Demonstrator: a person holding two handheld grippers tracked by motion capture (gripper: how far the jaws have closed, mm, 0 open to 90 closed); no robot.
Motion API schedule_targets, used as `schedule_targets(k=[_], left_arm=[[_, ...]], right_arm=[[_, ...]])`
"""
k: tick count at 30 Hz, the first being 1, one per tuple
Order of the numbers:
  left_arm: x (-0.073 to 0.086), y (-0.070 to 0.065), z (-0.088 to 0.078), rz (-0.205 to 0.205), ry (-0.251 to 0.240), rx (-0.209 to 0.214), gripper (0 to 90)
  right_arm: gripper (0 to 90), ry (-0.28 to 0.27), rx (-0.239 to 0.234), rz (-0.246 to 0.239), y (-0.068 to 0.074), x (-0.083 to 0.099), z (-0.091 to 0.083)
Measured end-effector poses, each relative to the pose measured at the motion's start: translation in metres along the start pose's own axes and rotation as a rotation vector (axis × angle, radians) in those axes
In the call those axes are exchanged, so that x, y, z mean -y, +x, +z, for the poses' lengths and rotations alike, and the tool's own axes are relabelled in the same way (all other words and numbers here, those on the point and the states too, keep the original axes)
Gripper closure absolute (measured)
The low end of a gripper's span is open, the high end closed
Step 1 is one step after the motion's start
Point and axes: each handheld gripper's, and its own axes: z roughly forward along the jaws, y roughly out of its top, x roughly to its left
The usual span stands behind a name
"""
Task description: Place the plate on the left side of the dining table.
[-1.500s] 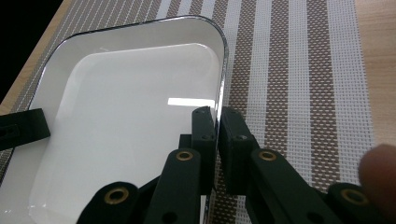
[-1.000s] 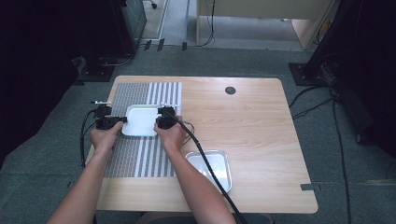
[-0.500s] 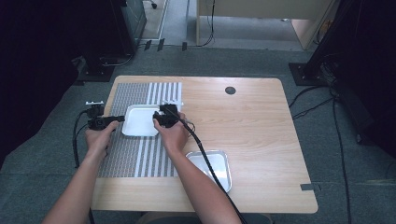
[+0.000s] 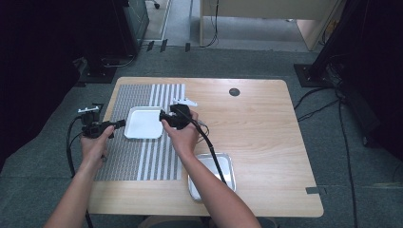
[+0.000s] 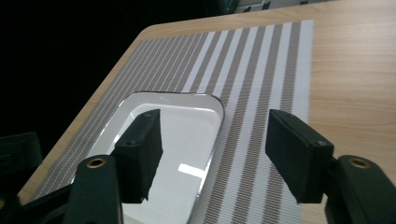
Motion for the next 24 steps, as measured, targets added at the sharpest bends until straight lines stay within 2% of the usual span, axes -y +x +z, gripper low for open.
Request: schedule_targets(k=[3, 4, 5, 10, 11, 12, 13, 14, 21, 24], left_arm=[[0.004, -0.007, -0.008, 0.022, -0.027, -0.014, 17.0], [0.004, -0.007, -0.008, 0.022, -0.027, -0.014, 17.0], [0.007, -0.011, -0.013, 0.023, -0.041, -0.017, 17.0], [0.012, -0.021, -0.021, 0.048, -0.058, -0.024, 17.0], [0.015, -0.023, -0.024, 0.057, -0.062, -0.025, 17.0], [0.017, -0.025, -0.026, 0.058, -0.063, -0.025, 17.0], [0.019, -0.027, -0.029, 0.057, -0.068, -0.021, 17.0], [0.023, -0.030, -0.034, 0.061, -0.077, -0.018, 17.0], [0.036, -0.035, -0.049, 0.063, -0.104, -0.013, 17.0], [0.044, -0.040, -0.057, 0.083, -0.115, -0.015, 17.0]], right_arm=[[33.4, -0.009, 0.007, -0.024, -0.006, -0.002, -0.014], [33.4, -0.009, 0.007, -0.024, -0.006, -0.002, -0.014], [31.7, -0.011, 0.005, -0.022, -0.012, -0.002, -0.024], [30.7, -0.029, 0.030, -0.024, -0.023, -0.001, -0.041], [27.7, 0.015, 0.067, -0.137, -0.028, 0.001, -0.050], [27.7, 0.015, 0.067, -0.137, -0.028, 0.001, -0.050], [26.0, 0.024, 0.081, -0.174, -0.030, 0.004, -0.053], [25.3, 0.029, 0.056, -0.186, -0.034, 0.006, -0.062], [23.4, -0.004, 0.054, -0.172, -0.053, 0.014, -0.091], [22.1, -0.001, 0.055, -0.167, -0.062, 0.018, -0.103]])
